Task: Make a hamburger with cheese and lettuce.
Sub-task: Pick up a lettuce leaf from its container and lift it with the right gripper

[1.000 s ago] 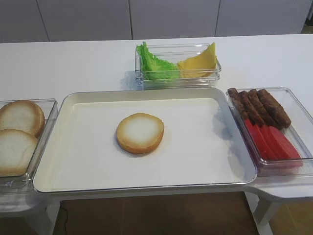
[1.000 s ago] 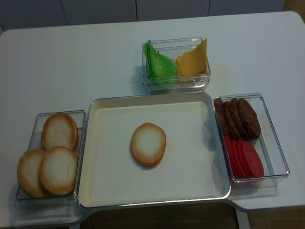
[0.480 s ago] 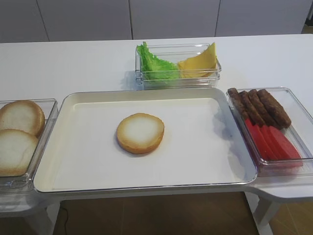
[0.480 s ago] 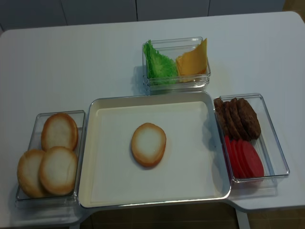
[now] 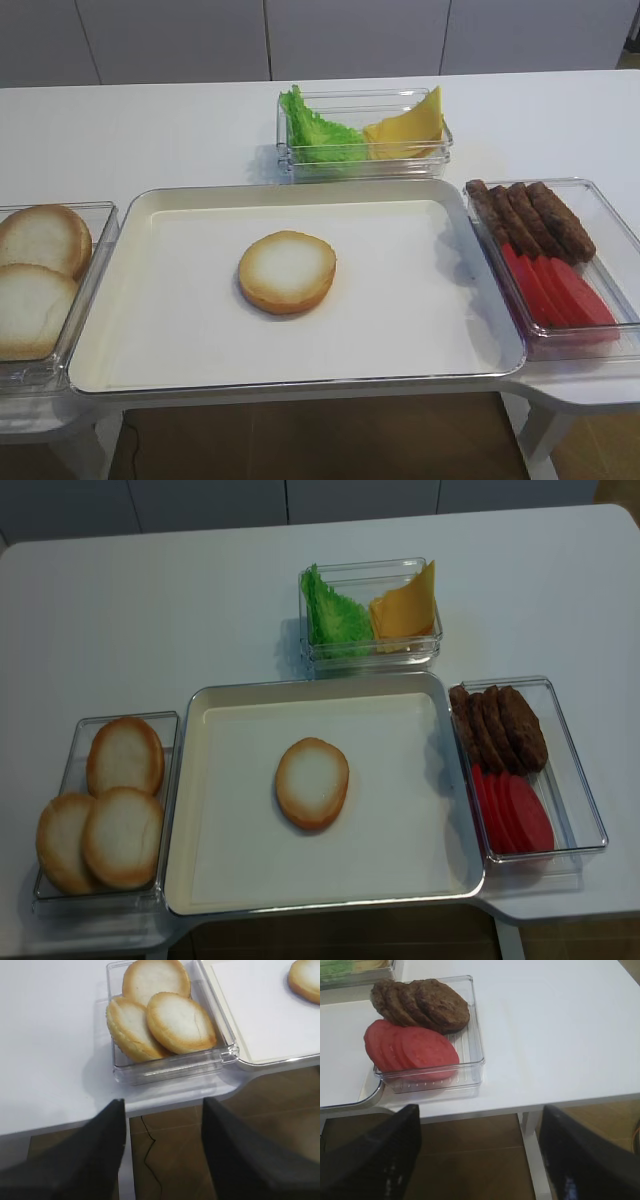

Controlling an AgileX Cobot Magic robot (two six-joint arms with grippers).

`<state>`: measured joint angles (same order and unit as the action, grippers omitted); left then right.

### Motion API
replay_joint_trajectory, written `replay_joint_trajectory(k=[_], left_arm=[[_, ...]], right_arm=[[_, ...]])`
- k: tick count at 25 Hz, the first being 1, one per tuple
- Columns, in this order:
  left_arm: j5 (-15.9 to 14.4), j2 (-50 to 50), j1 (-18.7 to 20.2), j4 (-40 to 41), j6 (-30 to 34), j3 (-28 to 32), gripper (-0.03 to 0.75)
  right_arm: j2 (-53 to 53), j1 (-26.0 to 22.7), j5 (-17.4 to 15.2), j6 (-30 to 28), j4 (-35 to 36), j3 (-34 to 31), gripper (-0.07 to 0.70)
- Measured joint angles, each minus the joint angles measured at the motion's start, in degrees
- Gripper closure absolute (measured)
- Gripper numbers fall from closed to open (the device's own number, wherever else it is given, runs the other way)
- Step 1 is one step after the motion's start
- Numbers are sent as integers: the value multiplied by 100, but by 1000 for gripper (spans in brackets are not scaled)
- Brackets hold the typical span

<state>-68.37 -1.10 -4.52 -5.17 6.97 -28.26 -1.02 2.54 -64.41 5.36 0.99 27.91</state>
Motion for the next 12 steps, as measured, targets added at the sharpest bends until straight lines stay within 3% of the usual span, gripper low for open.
replay_joint_trajectory(k=[9,12], left_arm=[[0,0,0,0,0,0,348],[0,0,0,0,0,0,348]], right_arm=[[0,0,84,46,63,209,73],[291,0,-23,48,218,456,73]])
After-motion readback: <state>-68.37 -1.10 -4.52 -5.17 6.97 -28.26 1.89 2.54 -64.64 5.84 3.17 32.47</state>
